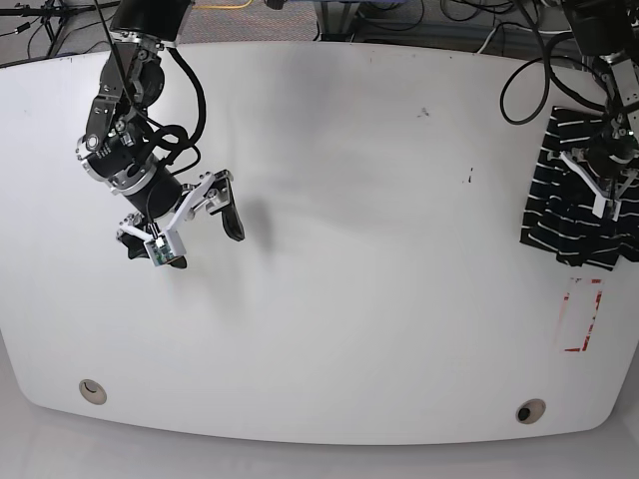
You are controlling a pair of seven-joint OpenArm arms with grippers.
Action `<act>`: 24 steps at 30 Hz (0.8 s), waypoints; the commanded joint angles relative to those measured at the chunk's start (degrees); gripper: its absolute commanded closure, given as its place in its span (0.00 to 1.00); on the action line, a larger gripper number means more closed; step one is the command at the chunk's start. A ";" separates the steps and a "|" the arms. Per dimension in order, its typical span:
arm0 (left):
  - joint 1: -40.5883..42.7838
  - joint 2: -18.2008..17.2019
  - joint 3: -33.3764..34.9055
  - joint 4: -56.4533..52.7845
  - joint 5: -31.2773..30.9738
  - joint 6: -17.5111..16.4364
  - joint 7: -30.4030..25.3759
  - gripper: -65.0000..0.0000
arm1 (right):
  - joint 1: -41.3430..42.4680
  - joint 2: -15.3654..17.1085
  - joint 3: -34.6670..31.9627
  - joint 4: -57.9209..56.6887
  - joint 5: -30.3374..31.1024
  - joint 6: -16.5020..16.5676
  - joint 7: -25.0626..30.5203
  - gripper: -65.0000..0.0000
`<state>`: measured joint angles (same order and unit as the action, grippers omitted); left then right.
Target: Fold the T-shirt properly
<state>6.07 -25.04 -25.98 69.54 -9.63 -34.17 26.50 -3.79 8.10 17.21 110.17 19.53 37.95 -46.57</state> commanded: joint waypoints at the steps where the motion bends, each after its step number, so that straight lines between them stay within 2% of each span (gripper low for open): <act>1: 1.19 -0.68 -0.35 -1.01 5.45 -0.68 7.48 0.90 | -0.30 0.47 0.06 1.26 0.73 0.33 1.42 0.11; 5: 1.10 -0.77 -2.55 0.57 5.72 -1.65 7.92 0.90 | -1.17 0.39 0.06 1.26 0.65 0.33 1.42 0.11; 10: 2.51 -1.73 -5.54 10.24 5.54 -2.88 15.21 0.90 | -1.79 0.47 0.33 1.08 0.21 0.33 1.51 0.11; 14: 3.56 -1.29 -6.59 20.70 5.54 -4.11 18.38 0.90 | -3.02 0.74 0.33 1.17 0.21 0.33 2.04 0.11; 19: 3.03 3.28 -4.66 31.52 5.80 -4.11 20.84 0.90 | -4.08 0.74 0.33 0.99 -0.50 -0.20 5.47 0.12; 21: 2.51 5.56 -2.55 35.03 5.89 -3.94 20.93 0.90 | -4.60 0.83 0.33 0.91 -2.96 -0.28 7.84 0.12; 24: 0.31 8.82 2.11 37.93 5.98 -1.04 19.78 0.90 | -5.75 0.39 0.33 0.64 -9.90 -0.28 14.26 0.12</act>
<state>7.44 -17.08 -25.26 105.67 -4.12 -37.15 47.00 -9.21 8.25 17.28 110.10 11.92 37.74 -36.27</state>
